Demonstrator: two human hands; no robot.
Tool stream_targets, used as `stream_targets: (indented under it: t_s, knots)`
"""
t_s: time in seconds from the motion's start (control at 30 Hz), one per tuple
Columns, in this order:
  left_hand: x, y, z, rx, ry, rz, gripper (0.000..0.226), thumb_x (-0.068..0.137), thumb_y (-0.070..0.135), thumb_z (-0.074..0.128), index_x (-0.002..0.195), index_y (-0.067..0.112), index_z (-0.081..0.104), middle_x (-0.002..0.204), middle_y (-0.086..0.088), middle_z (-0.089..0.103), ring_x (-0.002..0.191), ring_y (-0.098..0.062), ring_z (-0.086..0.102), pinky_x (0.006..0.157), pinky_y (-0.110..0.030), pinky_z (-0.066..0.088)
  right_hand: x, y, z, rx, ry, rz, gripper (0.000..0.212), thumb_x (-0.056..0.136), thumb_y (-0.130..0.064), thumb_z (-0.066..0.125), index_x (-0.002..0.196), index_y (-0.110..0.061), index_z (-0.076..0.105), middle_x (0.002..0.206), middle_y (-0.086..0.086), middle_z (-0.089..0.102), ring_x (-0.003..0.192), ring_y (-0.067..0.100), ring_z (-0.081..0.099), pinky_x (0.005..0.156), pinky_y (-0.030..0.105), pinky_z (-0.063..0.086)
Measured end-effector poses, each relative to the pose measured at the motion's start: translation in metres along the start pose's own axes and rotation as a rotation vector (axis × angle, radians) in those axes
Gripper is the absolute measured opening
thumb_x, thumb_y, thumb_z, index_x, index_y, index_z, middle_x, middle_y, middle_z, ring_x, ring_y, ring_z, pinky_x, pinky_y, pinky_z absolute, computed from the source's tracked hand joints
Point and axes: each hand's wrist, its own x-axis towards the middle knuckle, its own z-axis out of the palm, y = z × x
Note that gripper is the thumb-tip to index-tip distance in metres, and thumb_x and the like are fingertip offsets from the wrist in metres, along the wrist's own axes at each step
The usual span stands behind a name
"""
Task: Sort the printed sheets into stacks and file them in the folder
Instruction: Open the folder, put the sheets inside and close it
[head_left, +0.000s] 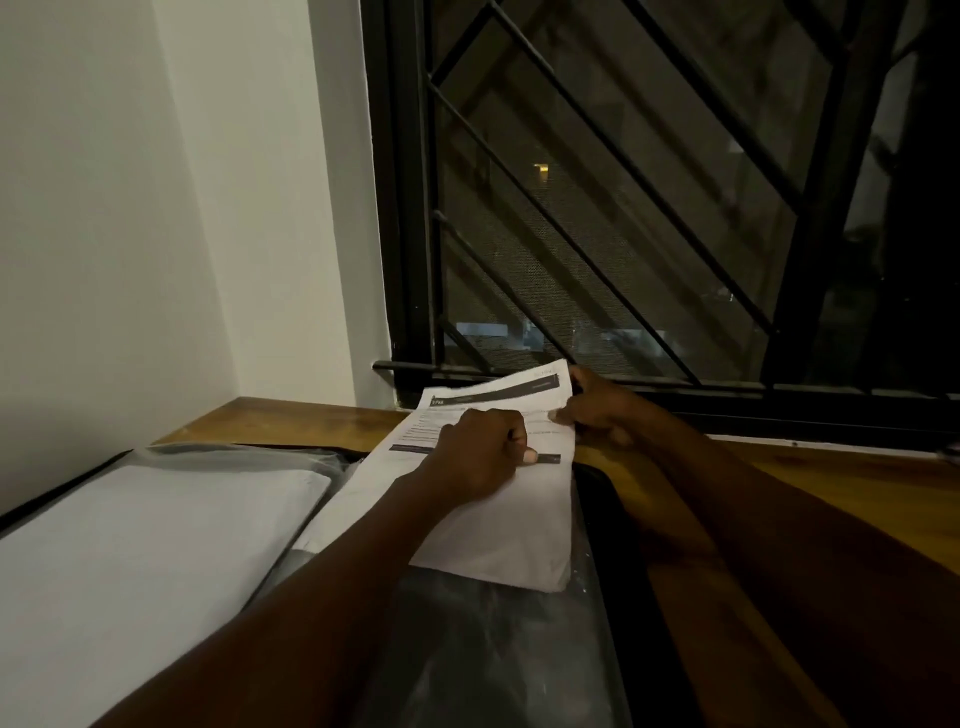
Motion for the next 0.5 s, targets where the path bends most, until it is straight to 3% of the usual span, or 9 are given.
stream_targets:
  t_s: [0.13, 0.27, 0.3, 0.4, 0.5]
  knots:
    - [0.000, 0.007, 0.003, -0.063, 0.017, 0.014, 0.028, 0.089, 0.026, 0.065, 0.066, 0.028, 0.049, 0.086, 0.004, 0.061, 0.091, -0.019, 0.057, 0.086, -0.039, 0.046, -0.002, -0.016, -0.015, -0.056, -0.107, -0.006, 0.060, 0.086, 0.011, 0.055, 0.139, -0.011, 0.037, 0.128, 0.015, 0.056, 0.106, 0.027, 0.057, 0.081, 0.036, 0.052]
    - [0.001, 0.013, 0.000, -0.045, 0.024, 0.001, 0.017, 0.090, 0.019, 0.062, 0.075, 0.022, 0.054, 0.092, -0.001, 0.064, 0.094, -0.021, 0.060, 0.087, -0.041, 0.049, -0.007, -0.023, -0.001, -0.232, -0.331, 0.143, 0.055, 0.089, 0.004, 0.055, 0.138, -0.015, 0.040, 0.098, 0.009, 0.063, 0.079, 0.017, 0.060, 0.063, 0.025, 0.054]
    - [0.001, 0.012, -0.001, -0.035, 0.029, -0.010, 0.015, 0.091, 0.019, 0.061, 0.078, 0.021, 0.055, 0.094, -0.003, 0.065, 0.094, -0.021, 0.060, 0.087, -0.041, 0.049, -0.006, -0.020, -0.001, -0.179, -0.364, 0.178, 0.051, 0.088, 0.005, 0.055, 0.134, -0.013, 0.045, 0.098, 0.008, 0.065, 0.081, 0.017, 0.063, 0.064, 0.025, 0.057]
    - [0.001, 0.011, -0.002, -0.058, 0.029, -0.027, 0.011, 0.090, 0.023, 0.063, 0.081, 0.020, 0.058, 0.094, -0.003, 0.066, 0.093, -0.021, 0.059, 0.088, -0.040, 0.049, -0.005, -0.010, -0.007, -0.014, -0.428, 0.240, 0.043, 0.084, 0.004, 0.062, 0.124, -0.009, 0.056, 0.114, 0.012, 0.067, 0.103, 0.024, 0.066, 0.089, 0.034, 0.054]
    - [-0.001, 0.015, 0.001, -0.094, -0.014, -0.006, 0.014, 0.090, 0.021, 0.063, 0.079, 0.020, 0.056, 0.094, -0.003, 0.065, 0.094, -0.020, 0.060, 0.088, -0.038, 0.048, 0.002, -0.008, -0.006, -0.153, -0.243, 0.099, 0.041, 0.087, -0.011, 0.065, 0.126, -0.015, 0.054, 0.112, 0.006, 0.062, 0.096, 0.019, 0.062, 0.081, 0.031, 0.054]
